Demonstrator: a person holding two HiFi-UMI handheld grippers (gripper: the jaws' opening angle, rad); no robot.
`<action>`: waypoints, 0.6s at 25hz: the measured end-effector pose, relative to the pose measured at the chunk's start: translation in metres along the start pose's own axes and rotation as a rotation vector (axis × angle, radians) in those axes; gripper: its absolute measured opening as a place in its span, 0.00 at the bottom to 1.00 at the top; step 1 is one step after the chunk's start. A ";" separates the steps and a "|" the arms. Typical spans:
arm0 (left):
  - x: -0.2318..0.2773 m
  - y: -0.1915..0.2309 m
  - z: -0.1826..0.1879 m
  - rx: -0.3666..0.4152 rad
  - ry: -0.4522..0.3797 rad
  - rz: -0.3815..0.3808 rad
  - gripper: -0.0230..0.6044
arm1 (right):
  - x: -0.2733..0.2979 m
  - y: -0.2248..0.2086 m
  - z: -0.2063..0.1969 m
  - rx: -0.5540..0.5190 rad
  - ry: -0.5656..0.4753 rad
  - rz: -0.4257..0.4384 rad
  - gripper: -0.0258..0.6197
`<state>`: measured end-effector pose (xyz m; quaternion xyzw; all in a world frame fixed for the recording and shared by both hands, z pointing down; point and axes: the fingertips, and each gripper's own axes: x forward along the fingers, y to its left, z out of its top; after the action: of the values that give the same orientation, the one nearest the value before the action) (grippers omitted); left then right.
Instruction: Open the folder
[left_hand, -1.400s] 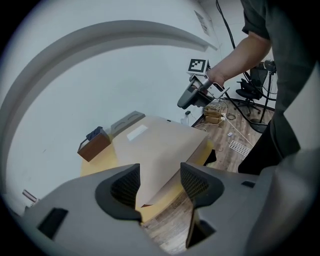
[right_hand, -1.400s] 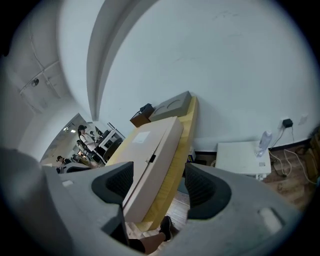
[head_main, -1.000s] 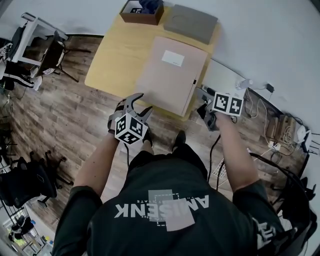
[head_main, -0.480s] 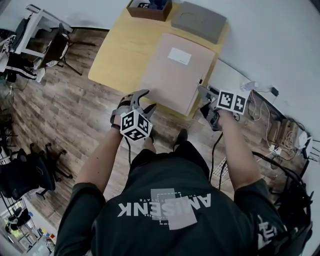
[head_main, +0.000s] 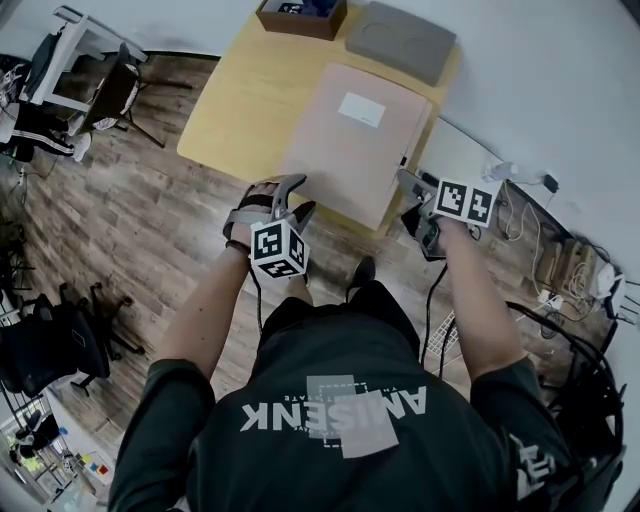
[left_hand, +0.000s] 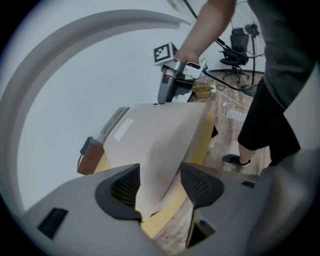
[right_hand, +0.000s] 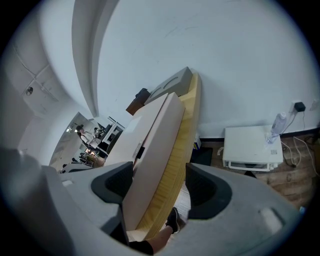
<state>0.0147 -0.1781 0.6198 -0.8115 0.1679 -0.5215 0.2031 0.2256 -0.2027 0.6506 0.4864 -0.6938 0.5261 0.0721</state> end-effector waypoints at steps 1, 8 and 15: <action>-0.001 -0.001 0.001 0.034 0.003 0.011 0.44 | 0.000 0.000 0.000 -0.006 0.001 0.000 0.53; -0.004 0.000 0.001 0.077 0.011 0.021 0.44 | 0.000 0.000 -0.002 0.017 0.001 0.014 0.54; -0.003 0.002 -0.003 0.082 0.028 0.015 0.44 | 0.001 0.000 -0.002 0.070 0.015 0.057 0.54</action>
<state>0.0105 -0.1787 0.6175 -0.7937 0.1554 -0.5379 0.2377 0.2237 -0.2016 0.6524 0.4646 -0.6881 0.5556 0.0451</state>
